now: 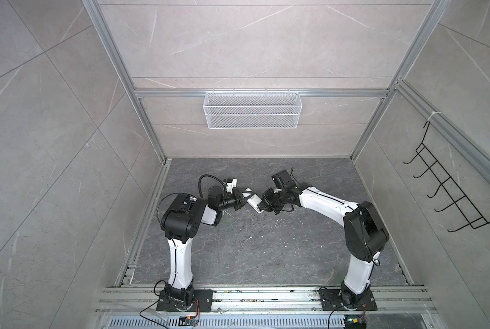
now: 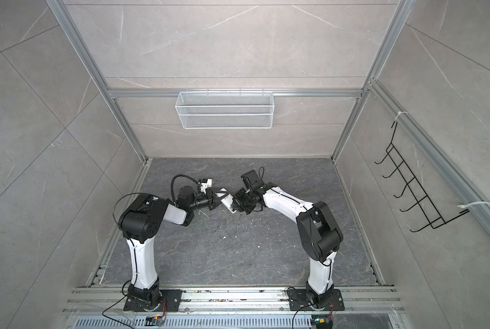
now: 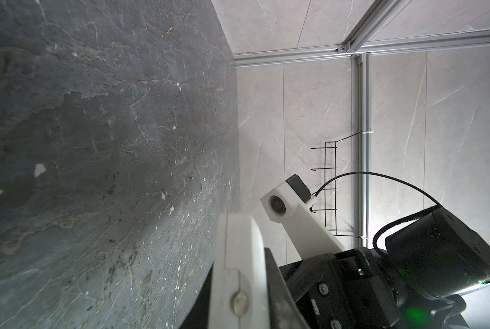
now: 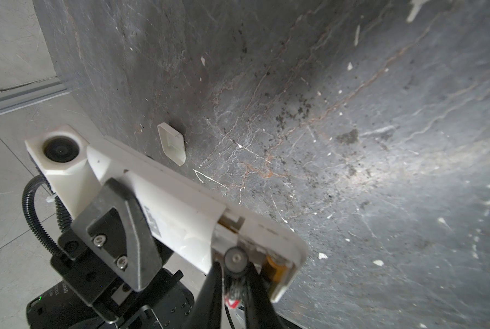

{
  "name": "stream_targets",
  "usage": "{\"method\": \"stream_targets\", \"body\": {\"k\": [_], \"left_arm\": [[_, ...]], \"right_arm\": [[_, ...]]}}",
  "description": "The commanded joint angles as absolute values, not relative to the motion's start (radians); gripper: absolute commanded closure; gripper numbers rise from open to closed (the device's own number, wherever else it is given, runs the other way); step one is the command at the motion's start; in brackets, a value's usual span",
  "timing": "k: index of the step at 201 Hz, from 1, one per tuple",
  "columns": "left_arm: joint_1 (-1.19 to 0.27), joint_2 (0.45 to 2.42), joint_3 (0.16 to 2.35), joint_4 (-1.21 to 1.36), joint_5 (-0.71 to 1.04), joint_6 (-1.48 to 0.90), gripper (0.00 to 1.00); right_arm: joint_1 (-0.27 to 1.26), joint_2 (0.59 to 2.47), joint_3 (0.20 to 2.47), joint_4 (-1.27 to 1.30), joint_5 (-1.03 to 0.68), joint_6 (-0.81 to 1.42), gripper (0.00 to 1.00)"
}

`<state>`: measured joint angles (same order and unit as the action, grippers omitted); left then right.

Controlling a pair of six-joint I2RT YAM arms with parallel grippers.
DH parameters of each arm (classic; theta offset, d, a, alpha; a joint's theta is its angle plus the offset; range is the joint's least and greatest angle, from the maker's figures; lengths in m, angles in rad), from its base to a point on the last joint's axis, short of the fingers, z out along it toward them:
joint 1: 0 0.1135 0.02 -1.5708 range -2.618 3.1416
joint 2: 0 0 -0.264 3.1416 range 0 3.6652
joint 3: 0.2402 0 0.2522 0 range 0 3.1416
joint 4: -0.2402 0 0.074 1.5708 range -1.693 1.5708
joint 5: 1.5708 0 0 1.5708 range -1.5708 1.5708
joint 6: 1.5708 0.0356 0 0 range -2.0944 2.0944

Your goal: Load the batteries into the remote control

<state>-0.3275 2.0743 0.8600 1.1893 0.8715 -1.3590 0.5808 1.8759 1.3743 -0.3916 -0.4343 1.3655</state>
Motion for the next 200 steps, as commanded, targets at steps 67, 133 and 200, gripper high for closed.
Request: {"method": "stream_targets", "body": {"k": [67, 133, 200], "left_arm": [[-0.329, 2.043, 0.916, 1.25, 0.905, -1.391, 1.0], [-0.329, 2.036, 0.919, 1.243, 0.909, -1.393, 1.0], [-0.329, 2.03, 0.92, 1.24, 0.909, -1.396, 1.0]], "right_arm": [[0.582, 1.865, 1.405, -0.447, -0.425, 1.336, 0.81], [0.583, 1.881, 1.413, -0.419, -0.443, 1.359, 0.91], [0.588, 1.923, 1.444, -0.416, -0.454, 1.371, 0.85]]}}
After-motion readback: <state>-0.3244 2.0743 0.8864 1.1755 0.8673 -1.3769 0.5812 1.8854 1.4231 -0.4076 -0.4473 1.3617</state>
